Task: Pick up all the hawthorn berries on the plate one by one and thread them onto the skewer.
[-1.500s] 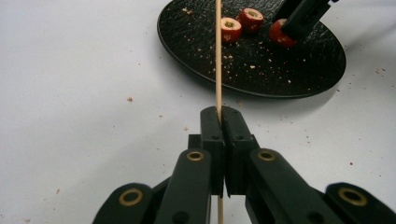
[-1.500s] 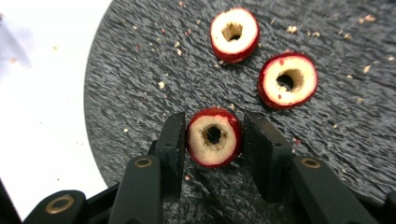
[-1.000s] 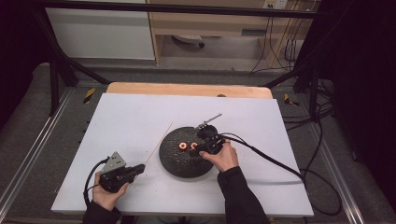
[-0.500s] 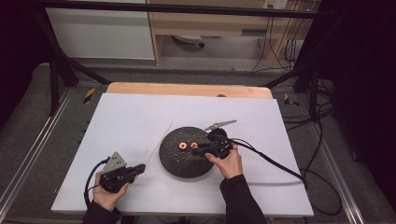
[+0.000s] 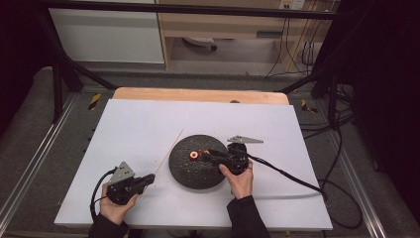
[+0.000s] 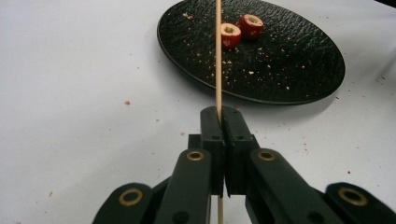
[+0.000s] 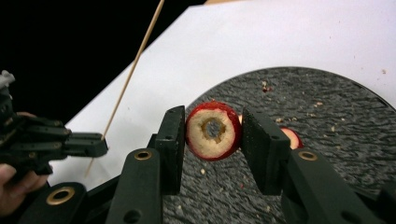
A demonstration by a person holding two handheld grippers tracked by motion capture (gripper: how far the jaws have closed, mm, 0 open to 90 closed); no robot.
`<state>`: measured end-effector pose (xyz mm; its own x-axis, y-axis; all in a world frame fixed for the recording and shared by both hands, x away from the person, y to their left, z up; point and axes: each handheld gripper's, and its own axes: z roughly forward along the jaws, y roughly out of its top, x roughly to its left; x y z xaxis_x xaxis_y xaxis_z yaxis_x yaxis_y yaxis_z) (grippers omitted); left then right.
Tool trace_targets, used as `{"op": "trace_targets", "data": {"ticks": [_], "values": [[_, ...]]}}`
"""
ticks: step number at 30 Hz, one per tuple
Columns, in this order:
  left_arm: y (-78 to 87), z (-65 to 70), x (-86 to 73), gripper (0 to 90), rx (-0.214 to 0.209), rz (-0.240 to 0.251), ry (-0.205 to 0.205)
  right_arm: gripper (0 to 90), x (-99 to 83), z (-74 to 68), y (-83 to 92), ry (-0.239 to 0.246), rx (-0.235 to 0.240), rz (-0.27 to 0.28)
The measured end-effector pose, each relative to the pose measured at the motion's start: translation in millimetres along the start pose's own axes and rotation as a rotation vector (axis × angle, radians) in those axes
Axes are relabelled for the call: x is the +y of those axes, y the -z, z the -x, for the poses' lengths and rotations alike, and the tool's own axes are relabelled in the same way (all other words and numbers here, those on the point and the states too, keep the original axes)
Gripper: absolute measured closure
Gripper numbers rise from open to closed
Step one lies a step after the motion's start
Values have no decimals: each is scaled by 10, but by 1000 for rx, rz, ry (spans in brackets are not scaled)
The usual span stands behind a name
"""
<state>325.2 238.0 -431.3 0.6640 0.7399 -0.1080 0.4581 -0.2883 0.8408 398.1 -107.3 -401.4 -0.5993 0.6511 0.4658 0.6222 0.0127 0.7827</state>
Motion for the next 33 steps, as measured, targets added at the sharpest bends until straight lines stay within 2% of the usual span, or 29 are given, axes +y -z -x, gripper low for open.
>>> {"op": "trace_targets", "data": {"ticks": [7,15,33], "values": [[-21,5,-2,882,1,5,18,614,-73,17,-45,-42,26,122],[-31,25,1,882,5,13,18,615,-89,2,-78,-87,42,240],[-95,121,19,882,5,50,25,615,-31,8,-114,-154,81,416]]}}
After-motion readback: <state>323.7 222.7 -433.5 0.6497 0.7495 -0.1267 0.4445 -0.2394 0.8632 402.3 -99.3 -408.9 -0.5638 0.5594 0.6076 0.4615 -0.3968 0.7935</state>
